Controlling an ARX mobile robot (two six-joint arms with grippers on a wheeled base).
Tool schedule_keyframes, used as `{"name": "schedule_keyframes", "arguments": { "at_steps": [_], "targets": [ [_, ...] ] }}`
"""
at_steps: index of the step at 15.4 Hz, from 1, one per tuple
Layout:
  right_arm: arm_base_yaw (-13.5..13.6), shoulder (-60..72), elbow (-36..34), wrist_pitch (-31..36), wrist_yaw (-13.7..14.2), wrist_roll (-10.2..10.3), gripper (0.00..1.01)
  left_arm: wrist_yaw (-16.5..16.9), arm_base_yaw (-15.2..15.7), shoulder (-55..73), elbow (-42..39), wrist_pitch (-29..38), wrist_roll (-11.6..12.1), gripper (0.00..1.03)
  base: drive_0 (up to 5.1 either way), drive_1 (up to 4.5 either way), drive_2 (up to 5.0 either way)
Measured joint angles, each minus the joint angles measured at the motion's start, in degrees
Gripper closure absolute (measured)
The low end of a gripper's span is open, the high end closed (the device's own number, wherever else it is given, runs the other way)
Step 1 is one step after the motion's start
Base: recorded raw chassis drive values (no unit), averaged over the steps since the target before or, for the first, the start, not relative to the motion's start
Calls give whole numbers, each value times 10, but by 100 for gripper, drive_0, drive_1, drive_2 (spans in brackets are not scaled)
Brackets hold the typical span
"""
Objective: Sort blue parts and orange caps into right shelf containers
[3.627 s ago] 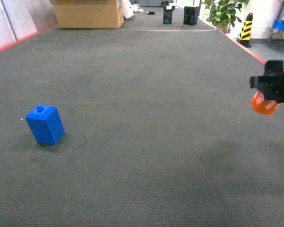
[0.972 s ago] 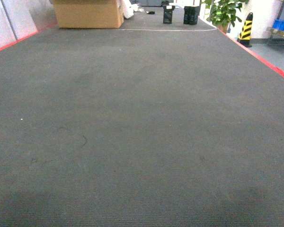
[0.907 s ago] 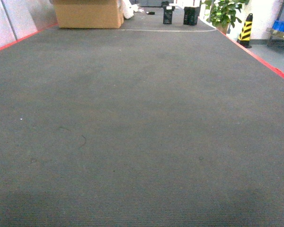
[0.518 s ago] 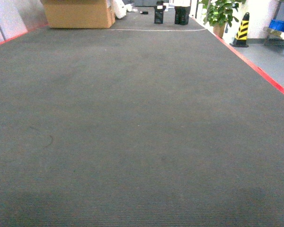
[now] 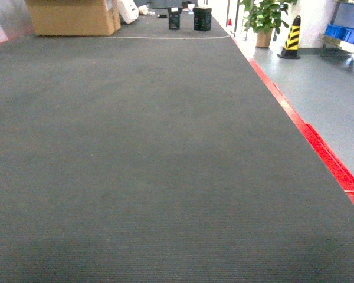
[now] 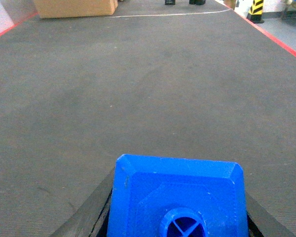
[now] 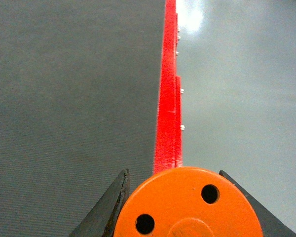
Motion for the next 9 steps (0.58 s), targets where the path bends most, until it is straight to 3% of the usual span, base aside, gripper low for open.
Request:
{"name": "schedule_keyframes", "arguments": {
  "at_steps": [9],
  "targets": [
    [0, 0, 0, 0, 0, 0, 58, 0, 0, 1, 0, -3, 0, 58, 508, -237, -237]
  ]
}}
